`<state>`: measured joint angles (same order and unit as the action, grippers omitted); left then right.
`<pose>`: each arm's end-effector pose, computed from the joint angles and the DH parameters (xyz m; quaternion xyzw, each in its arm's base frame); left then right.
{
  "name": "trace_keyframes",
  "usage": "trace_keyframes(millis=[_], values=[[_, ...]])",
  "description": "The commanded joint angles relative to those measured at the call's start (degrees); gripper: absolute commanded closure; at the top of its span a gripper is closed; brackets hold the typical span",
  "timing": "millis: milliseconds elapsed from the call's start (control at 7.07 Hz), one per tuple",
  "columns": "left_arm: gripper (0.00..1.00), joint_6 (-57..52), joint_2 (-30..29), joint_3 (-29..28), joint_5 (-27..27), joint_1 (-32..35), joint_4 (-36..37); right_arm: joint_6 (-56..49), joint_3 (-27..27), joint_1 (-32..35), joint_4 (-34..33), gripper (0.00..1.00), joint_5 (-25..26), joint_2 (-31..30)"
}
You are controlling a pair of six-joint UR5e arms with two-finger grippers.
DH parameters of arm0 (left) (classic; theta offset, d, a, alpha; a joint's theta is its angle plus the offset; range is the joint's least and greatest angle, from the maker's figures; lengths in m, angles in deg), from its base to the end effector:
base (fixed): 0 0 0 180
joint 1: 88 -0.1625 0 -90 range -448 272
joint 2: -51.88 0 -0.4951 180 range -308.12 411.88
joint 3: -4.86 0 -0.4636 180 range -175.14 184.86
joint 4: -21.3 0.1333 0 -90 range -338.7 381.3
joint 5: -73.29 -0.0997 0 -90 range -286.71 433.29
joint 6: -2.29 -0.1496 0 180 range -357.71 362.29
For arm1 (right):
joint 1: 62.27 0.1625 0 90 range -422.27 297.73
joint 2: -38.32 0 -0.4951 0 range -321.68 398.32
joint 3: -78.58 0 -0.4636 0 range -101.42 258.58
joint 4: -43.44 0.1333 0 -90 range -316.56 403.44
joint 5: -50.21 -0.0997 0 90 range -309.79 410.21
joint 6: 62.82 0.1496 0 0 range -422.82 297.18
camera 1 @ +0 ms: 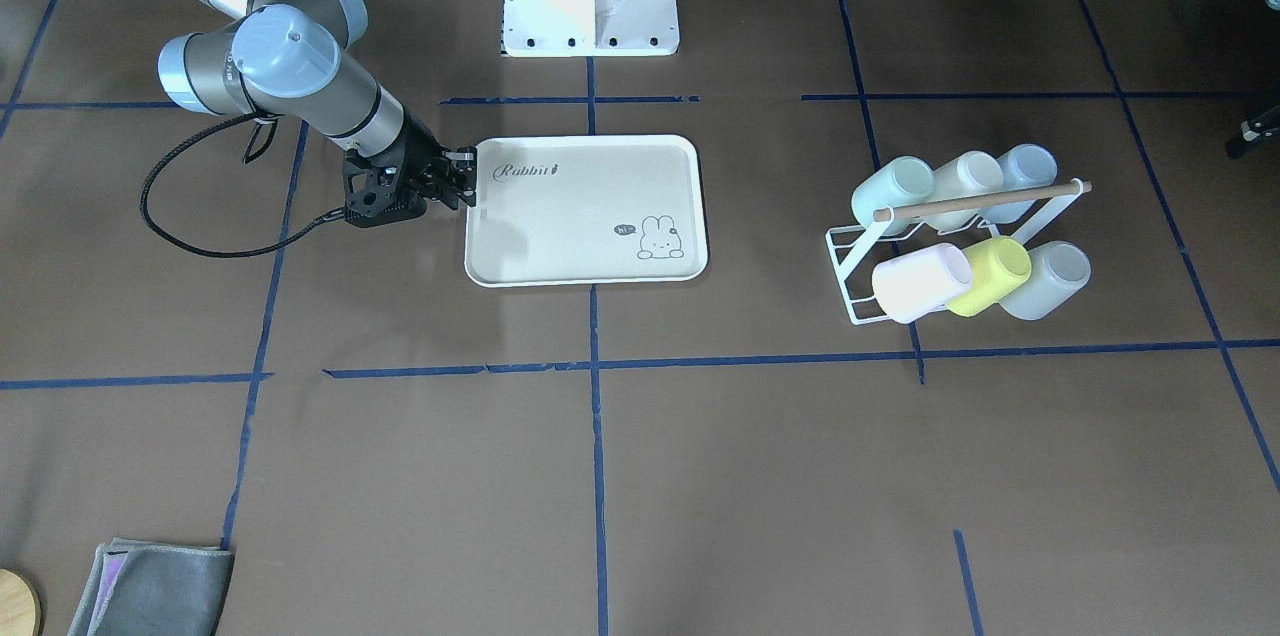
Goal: Pick up and place green cup on tray
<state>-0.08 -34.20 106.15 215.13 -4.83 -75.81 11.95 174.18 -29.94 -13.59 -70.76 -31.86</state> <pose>0.0493 -0.5436 0.6615 0.0964 0.4377 0.1265 0.8849 -0.6020 -0.4477 0.4116 -0.0237 -0.5241 -0.0037 0.8513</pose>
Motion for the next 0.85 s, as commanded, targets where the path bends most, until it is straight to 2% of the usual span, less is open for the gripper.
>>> trace_keyframes(millis=[0, 141, 424, 566, 707], values=[[0.0, 0.34, -0.32, 0.74, -0.16, -0.81, -7.86, 0.2, 0.81, 2.73, 0.07, 0.0, -0.31, -0.39], [0.03, 0.87, -0.5, 2.49, -0.16, -1.08, -9.04, 0.11, 1.78, 3.88, 0.07, 0.0, -0.49, -1.44], [0.0, 0.87, -5.04, 4.95, -0.51, -4.23, -11.6, 0.11, 7.03, 7.55, -0.01, 0.0, -2.85, -6.25], [0.0, 1.05, -7.77, 7.49, -3.91, -5.99, -11.43, -0.06, 7.67, 10.19, -0.01, 0.0, -3.82, -7.33], [0.0, 1.05, -8.92, 13.17, -8.38, -10.53, -11.25, -0.67, 7.76, 11.96, 0.07, 0.0, -4.62, -8.64]])
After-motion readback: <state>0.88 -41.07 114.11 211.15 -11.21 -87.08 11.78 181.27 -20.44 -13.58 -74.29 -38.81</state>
